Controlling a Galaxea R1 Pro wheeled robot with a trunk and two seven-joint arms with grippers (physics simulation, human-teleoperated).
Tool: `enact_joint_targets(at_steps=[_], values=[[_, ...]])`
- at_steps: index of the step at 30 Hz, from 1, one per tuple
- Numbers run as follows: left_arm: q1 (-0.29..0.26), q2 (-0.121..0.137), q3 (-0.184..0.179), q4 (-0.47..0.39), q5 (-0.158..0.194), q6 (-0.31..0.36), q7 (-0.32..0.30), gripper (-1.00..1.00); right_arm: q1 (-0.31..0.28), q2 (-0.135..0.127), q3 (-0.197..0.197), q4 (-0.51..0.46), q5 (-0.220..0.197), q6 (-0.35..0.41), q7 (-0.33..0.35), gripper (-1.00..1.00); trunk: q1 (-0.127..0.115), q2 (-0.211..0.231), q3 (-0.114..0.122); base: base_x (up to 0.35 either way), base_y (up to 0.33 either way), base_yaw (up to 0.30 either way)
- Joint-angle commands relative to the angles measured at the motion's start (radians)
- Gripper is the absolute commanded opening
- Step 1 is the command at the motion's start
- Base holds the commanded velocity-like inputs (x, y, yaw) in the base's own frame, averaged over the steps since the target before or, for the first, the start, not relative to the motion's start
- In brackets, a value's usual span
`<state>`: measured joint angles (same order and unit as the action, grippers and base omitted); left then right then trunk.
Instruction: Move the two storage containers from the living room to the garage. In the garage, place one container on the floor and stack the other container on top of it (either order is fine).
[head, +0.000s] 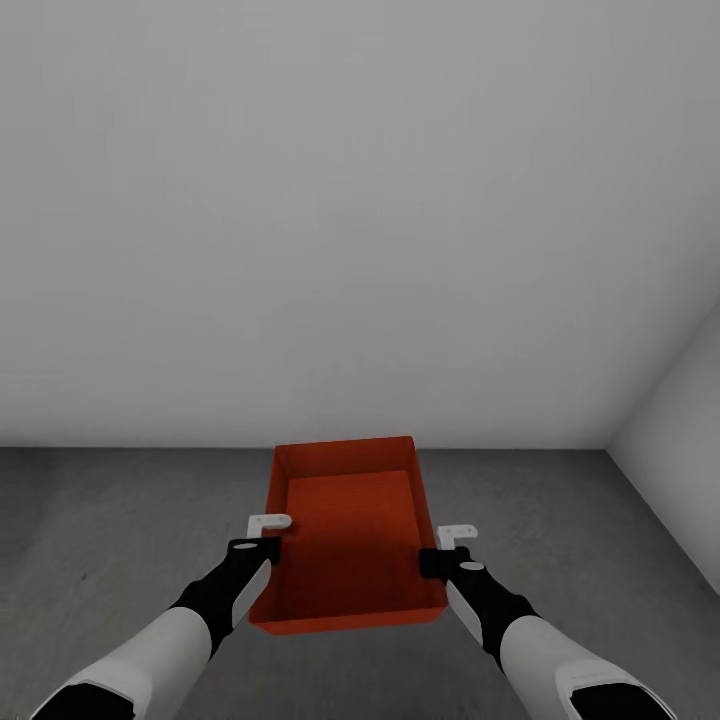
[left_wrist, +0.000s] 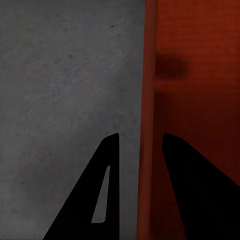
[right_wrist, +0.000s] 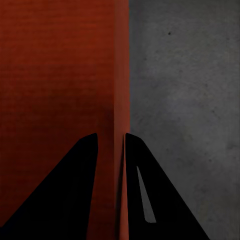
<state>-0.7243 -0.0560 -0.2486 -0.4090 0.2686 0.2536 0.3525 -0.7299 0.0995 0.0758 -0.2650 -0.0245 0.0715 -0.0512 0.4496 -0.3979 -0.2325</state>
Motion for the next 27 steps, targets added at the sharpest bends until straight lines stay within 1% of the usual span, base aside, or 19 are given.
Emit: enact_joint_targets(at_steps=[1, 27], values=[[-0.001, 0.002, -0.017, -0.005, 0.002, -0.082, 0.017, -1.0, -0.001, -0.006, 0.002, 0.001, -0.011, 0.007, -0.015, -1.0, 0.0, -0.002, -0.004, 0.0, 0.0, 0.0], [-0.001, 0.002, -0.017, -0.005, 0.002, -0.082, 0.017, -1.0, -0.001, -0.007, 0.002, 0.001, -0.011, 0.006, -0.015, -1.0, 0.0, -0.002, -0.046, 0.0, 0.0, 0.0]])
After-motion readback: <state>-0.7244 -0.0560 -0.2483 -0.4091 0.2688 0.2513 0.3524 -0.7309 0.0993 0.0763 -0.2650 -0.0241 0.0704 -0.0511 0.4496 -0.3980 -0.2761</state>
